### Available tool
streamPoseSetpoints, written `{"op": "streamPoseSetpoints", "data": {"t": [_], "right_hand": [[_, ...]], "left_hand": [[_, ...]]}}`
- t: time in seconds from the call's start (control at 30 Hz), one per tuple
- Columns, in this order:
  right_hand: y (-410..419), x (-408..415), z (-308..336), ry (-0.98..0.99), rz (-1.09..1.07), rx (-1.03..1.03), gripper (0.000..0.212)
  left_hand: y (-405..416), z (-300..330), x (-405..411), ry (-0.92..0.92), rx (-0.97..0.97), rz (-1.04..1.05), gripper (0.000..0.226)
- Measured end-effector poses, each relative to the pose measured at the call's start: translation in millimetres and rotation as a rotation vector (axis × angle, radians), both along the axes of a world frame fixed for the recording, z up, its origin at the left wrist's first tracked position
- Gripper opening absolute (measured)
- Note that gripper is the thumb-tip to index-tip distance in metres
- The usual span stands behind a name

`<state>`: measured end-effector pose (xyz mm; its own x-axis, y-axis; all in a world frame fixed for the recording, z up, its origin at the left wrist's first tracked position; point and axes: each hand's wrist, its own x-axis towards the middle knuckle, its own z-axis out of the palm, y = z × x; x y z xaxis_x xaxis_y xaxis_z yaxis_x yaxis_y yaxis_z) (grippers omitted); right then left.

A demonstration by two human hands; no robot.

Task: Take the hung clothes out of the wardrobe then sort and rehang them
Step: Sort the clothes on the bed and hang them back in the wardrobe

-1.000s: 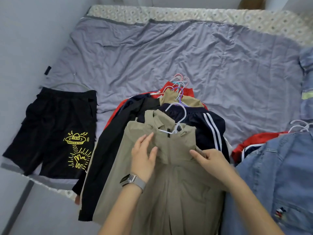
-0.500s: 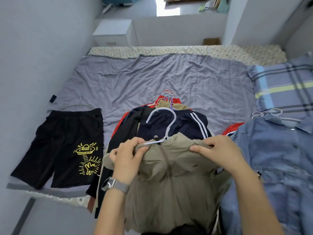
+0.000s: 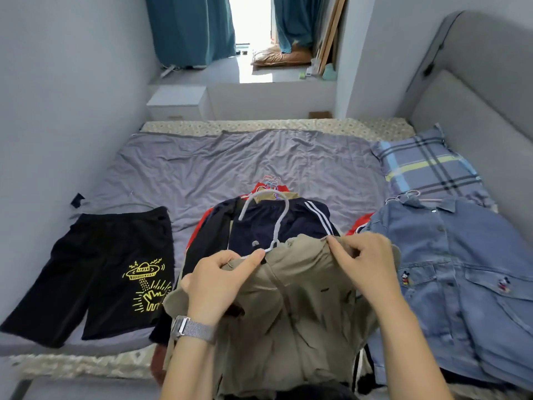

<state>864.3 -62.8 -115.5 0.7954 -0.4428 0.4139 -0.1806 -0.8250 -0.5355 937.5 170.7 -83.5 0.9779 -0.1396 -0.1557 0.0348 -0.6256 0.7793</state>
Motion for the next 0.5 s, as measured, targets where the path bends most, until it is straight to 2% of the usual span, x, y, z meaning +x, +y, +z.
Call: {"op": "streamPoseSetpoints", "data": {"t": [0.07, 0.17, 0.27, 0.4, 0.5], "right_hand": [[1, -12, 7, -0.041, -0.038, -0.074, 0.055], [3, -28, 9, -0.072, -0.088, -0.114, 0.055], [10, -40, 7, -0.023, -0.148, -0.087, 0.054], [18, -59, 12, 0.041, -0.169, 0.041, 0.047], [23, -75, 27, 0.044, -0.116, 0.256, 0.019]], "left_hand": [[8, 7, -2, -0.044, -0.014, 0.052, 0.048], [18, 11, -2, -0.155, -0.008, 0.04, 0.032], [20, 10, -5, -0.251, -0.002, 0.029, 0.037], [19, 9, -14, -0.41, -0.013, 0.047, 0.033], [16, 9, -16, -0.47, -0.039, 0.076, 0.033]]}}
